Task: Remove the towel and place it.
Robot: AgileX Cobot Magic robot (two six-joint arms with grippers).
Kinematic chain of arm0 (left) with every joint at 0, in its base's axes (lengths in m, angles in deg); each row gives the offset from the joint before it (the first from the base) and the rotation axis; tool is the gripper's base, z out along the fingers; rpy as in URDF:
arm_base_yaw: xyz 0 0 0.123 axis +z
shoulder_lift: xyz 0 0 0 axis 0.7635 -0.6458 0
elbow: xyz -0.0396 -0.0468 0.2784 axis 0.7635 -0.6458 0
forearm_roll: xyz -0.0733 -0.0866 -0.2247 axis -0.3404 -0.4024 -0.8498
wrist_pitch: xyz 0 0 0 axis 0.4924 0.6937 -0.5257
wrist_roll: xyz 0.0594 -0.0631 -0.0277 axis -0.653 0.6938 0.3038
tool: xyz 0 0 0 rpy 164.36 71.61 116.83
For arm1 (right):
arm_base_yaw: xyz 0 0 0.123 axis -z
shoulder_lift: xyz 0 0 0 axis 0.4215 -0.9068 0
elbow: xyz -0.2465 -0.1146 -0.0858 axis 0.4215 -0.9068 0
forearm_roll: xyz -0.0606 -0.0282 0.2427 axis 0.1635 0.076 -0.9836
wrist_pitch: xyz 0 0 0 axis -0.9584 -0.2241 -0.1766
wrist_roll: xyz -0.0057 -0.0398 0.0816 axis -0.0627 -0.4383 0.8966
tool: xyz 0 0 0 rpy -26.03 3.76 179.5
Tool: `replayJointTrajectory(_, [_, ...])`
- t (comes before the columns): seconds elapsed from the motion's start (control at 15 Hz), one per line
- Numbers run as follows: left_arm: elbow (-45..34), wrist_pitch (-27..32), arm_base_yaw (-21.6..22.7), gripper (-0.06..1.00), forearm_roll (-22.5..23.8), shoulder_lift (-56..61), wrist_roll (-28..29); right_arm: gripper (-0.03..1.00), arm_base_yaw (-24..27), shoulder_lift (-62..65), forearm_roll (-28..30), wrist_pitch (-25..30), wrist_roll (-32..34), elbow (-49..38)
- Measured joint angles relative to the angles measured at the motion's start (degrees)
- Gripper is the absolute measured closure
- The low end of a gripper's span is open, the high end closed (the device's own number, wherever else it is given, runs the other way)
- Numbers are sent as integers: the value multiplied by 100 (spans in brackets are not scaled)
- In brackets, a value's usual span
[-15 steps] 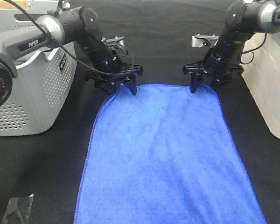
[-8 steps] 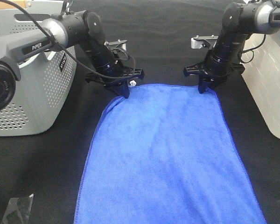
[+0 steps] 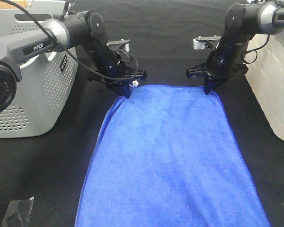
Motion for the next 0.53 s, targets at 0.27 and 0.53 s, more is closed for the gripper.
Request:
replayJointTrajectory(0.27, [0, -573, -23, 92, 120, 195, 0, 94, -40, 212, -34, -527, -183, 143])
replayJointTrajectory(0.53, [0, -1060, -23, 92, 413, 298, 0, 94, -40, 229, 6, -647, -304, 728])
